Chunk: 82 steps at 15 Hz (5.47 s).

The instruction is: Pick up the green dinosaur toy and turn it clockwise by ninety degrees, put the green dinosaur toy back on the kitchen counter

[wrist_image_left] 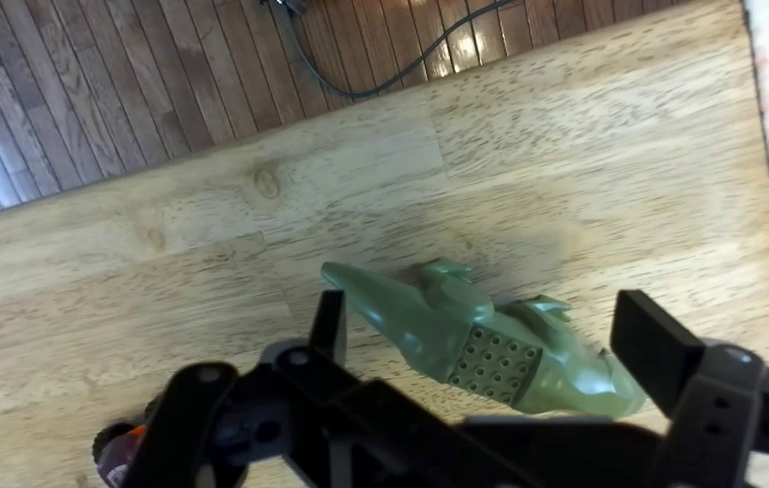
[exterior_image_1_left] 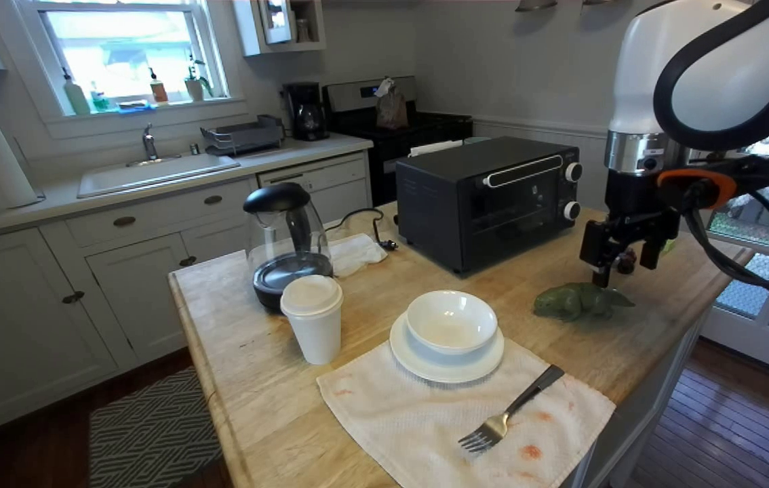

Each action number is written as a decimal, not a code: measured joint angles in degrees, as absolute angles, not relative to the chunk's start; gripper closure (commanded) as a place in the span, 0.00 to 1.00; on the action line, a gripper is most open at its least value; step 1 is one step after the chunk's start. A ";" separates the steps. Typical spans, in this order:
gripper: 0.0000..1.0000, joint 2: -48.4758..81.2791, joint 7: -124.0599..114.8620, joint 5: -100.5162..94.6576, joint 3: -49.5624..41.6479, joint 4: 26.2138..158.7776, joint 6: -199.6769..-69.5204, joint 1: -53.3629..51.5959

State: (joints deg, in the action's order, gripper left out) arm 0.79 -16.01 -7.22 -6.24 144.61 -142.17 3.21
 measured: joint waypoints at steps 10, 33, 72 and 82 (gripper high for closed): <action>0.00 1.12 -3.87 -7.16 -6.40 144.58 -142.17 3.90; 0.00 9.63 40.92 0.07 -2.53 141.31 -152.43 6.49; 0.75 14.07 1.56 5.84 -3.58 133.98 -144.57 8.20; 0.18 15.04 -4.44 7.00 -3.97 133.87 -143.85 8.17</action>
